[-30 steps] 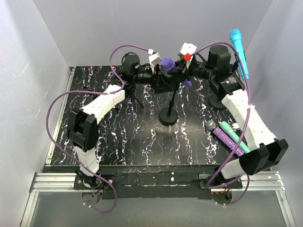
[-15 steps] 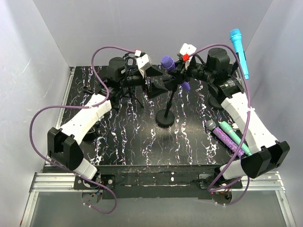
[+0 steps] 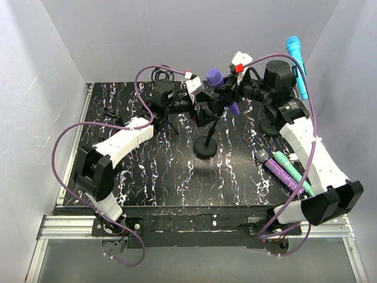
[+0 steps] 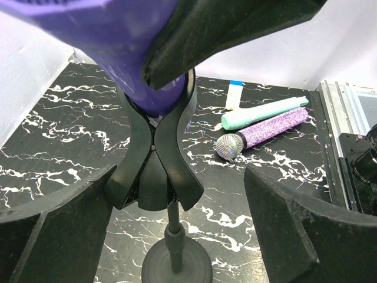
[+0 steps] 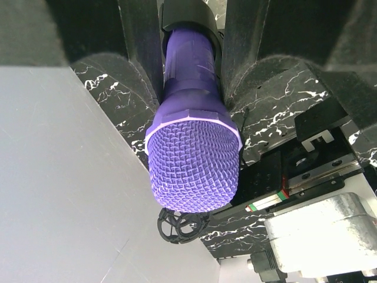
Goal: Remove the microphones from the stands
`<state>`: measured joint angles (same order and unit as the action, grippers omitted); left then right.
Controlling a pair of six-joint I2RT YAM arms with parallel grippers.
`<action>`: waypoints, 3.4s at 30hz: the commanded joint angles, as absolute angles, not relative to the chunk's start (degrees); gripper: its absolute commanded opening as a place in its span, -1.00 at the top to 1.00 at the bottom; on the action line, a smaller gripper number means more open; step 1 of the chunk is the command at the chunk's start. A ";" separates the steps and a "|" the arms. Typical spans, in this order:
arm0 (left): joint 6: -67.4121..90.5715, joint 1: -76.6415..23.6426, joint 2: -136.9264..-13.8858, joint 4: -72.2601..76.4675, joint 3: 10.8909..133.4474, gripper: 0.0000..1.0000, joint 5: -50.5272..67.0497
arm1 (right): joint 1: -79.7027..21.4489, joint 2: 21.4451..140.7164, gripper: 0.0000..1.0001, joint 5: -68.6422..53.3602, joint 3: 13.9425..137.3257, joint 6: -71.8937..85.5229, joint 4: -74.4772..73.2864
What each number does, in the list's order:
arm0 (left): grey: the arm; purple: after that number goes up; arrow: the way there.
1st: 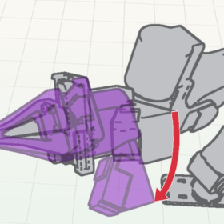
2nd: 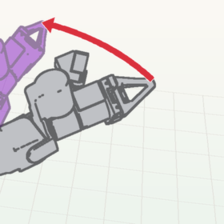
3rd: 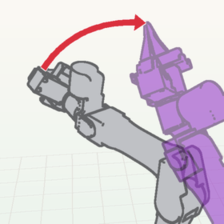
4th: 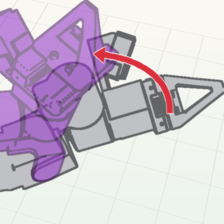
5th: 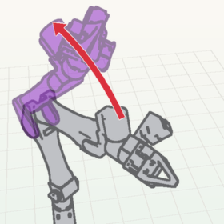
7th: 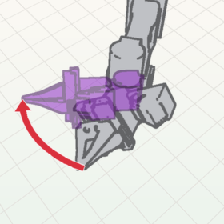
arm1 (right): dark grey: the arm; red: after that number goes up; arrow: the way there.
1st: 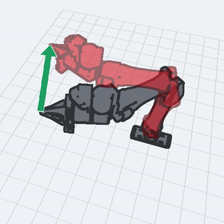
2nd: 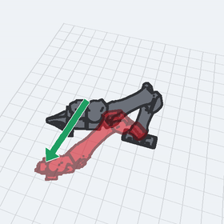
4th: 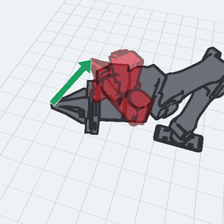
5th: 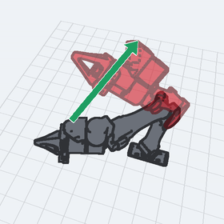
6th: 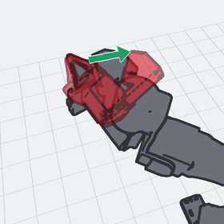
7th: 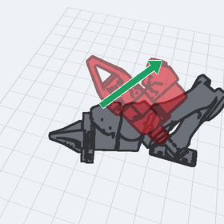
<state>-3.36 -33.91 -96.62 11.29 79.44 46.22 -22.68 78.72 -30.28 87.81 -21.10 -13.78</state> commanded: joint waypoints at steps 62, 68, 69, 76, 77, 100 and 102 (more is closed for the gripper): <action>6.59 -34.72 -100.46 17.58 83.41 -0.41 48.25 | -20.92 79.98 0.97 -32.87 88.33 -13.45 -18.11; 7.29 -34.72 -100.63 18.10 84.11 -0.27 48.87 | -21.01 80.07 0.97 -32.96 88.59 -13.53 -18.63; 7.29 -34.72 -100.55 18.19 84.20 -0.28 48.78 | -21.01 79.98 0.97 -32.96 88.59 -13.62 -18.72; 7.29 -34.63 -100.28 18.46 84.55 -0.41 47.46 | -20.92 79.89 0.97 -32.87 88.33 -13.62 -18.90; 7.38 -34.72 -100.28 18.63 84.46 -0.40 47.37 | -21.00 79.89 0.97 -32.87 88.42 -13.62 -18.98; 6.50 -34.72 -99.93 18.19 84.64 0.16 49.85 | -21.09 81.83 0.97 -33.40 92.55 -12.74 -20.39; 6.86 -34.72 -99.76 18.11 85.34 0.01 48.96 | -21.01 81.83 0.97 -33.31 92.02 -12.75 -20.30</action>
<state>6.94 -34.61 -103.70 17.17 82.61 49.98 -20.75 81.97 -31.75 89.30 -15.20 -21.10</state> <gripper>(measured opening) 0.523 0.459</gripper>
